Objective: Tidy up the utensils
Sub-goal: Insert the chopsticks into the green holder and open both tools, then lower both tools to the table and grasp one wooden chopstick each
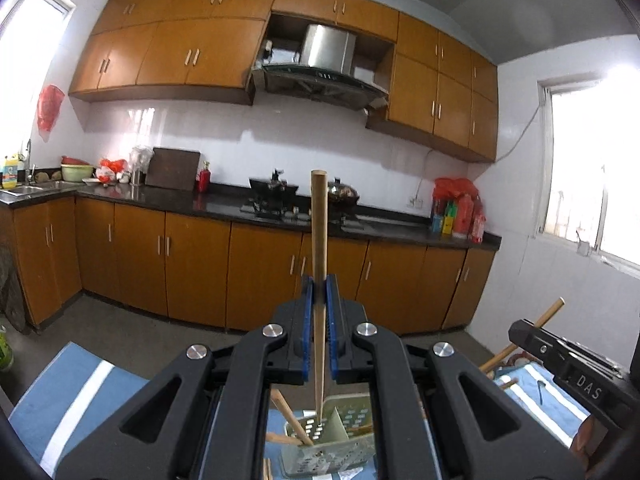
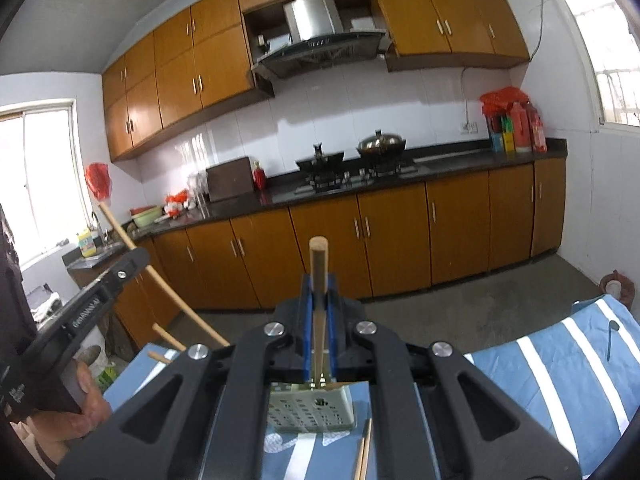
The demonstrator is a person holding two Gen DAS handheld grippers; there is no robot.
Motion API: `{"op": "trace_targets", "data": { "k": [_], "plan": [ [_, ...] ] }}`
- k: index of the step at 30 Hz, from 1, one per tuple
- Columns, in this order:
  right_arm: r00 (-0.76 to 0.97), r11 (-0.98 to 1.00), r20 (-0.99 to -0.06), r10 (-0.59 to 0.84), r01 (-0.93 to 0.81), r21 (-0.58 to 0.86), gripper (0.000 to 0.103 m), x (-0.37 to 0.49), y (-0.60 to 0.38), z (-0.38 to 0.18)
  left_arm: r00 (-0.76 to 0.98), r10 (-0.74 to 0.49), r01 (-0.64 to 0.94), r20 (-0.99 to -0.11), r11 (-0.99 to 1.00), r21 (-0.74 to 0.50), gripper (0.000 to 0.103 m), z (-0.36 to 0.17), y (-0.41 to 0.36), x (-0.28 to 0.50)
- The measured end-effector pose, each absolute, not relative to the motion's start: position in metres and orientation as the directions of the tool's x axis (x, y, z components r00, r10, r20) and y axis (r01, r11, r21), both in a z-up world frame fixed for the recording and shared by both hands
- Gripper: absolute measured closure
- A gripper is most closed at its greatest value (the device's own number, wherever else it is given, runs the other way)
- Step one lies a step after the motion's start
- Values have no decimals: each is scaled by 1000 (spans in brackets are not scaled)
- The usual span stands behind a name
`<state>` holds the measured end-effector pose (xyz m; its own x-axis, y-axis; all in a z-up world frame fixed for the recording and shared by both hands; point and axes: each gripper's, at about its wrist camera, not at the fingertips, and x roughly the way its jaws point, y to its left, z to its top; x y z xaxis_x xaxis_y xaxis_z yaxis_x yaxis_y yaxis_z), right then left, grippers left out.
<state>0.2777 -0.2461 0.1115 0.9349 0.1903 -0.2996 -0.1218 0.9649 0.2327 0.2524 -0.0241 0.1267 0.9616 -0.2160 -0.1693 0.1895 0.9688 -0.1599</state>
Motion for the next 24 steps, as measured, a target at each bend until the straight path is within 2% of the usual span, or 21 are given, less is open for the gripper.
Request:
{"op": "trace_targets", "data": {
  "k": [2,4,6,7,13,18,21,24],
  "plan": [
    [925,966,-324,200,-131,222,95,282,-241,105,951,-225,194,-212,968,-159,96,117,-27,257],
    [923,968,-332,196,-129,214,90,281,-236,100,945,-222,188,-240,970,-157,96,111,-26,258],
    [925,971,-329,192,-129,202,74,279,-234,101,941,-228,192,-248,968,-162,95,111,-24,256],
    [929,972,-320,187,-128,196,73,276,-233,102,941,-228,192,-249,968,-163,95,112,-23,256],
    [943,972,-279,183,-130,198,73,256,-235,115,950,-225,188,-216,965,-180,89,129,-12,240],
    [949,974,-264,171,-122,193,73,221,-247,114,954,-213,178,-211,969,-173,87,133,4,212],
    [943,976,-296,152,-96,193,73,199,-256,92,951,-192,157,-244,975,-155,87,124,14,198],
    [912,981,-389,130,-60,186,73,188,-262,50,934,-163,125,-318,983,-134,87,98,26,187]
  ]
}}
